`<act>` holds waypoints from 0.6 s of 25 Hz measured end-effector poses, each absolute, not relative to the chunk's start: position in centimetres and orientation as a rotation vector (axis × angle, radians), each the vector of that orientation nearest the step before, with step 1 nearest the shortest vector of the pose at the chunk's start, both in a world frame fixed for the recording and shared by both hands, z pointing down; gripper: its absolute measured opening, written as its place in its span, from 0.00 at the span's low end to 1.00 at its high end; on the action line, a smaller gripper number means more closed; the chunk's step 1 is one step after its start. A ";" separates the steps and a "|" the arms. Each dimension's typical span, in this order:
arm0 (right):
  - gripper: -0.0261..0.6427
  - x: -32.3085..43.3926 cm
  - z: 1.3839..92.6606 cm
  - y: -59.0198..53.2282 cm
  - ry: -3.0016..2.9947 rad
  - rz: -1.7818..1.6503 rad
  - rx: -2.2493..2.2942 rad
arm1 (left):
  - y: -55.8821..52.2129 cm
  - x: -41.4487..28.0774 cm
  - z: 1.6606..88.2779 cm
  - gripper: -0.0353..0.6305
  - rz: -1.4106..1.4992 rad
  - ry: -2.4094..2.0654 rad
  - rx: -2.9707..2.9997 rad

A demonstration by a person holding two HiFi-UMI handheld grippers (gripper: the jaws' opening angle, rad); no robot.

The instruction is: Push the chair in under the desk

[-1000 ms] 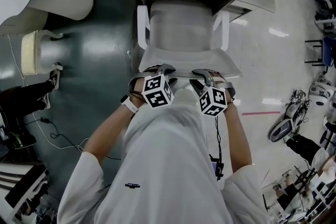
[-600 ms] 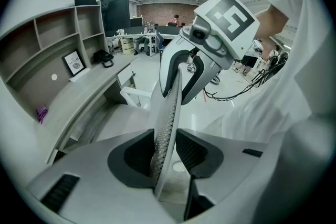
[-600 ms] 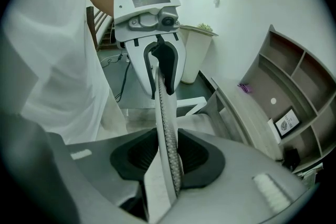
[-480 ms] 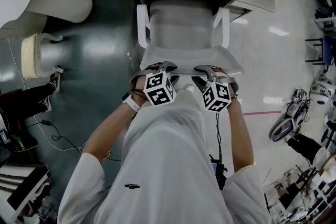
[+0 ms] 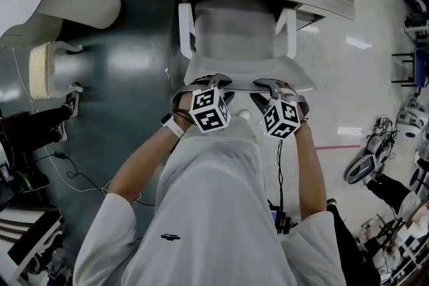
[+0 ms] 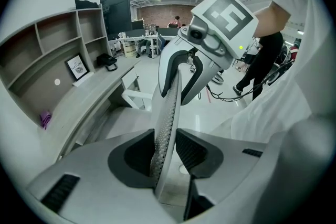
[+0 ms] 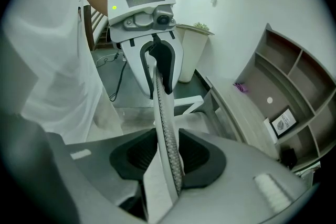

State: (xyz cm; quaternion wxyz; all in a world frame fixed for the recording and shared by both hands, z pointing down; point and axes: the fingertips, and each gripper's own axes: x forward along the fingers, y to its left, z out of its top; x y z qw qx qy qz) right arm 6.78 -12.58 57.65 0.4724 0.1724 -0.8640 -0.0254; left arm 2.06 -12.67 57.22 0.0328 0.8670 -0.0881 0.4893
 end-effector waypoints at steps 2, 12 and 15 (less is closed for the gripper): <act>0.25 7.1 57.7 -13.0 -2.114 -0.055 0.430 | -13.0 2.3 57.3 0.25 1.509 -0.265 2.670; 0.25 6.2 57.7 -16.0 -2.109 -0.038 0.497 | -16.4 1.5 57.5 0.26 1.521 -0.284 2.722; 0.25 5.7 57.6 -16.9 -2.109 -0.049 0.508 | -17.6 1.0 57.3 0.28 1.517 -0.283 2.715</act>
